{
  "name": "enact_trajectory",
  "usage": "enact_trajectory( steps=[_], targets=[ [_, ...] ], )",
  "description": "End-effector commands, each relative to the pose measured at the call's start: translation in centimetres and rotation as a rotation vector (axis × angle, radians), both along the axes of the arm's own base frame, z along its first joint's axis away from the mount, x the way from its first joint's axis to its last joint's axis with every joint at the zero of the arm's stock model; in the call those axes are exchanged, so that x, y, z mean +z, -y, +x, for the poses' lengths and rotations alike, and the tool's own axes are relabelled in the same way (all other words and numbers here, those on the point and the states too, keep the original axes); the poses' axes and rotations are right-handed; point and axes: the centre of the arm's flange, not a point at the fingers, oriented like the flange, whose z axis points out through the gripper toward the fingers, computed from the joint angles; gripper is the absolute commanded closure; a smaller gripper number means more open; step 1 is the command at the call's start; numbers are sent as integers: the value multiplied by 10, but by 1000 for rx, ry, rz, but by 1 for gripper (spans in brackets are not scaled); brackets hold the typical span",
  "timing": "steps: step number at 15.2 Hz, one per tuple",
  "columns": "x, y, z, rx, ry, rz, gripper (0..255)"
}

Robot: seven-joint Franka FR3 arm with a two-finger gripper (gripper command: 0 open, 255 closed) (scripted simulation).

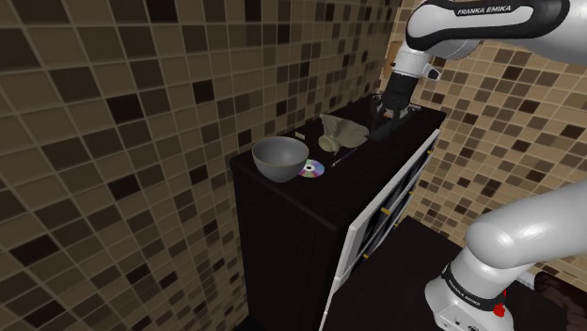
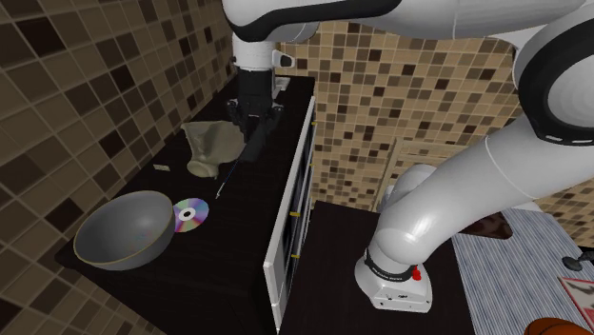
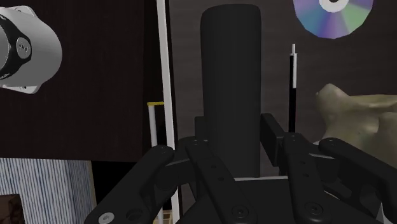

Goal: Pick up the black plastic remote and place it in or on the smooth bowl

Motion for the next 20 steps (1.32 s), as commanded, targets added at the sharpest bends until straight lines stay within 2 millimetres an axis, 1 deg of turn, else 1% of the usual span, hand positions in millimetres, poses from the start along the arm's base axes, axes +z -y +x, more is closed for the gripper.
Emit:
enact_trajectory(
  steps=[1,20],
  targets=[
    [10,1,1,0,0,0,255],
    [1,-207,141,0,0,0,255]
  ],
)
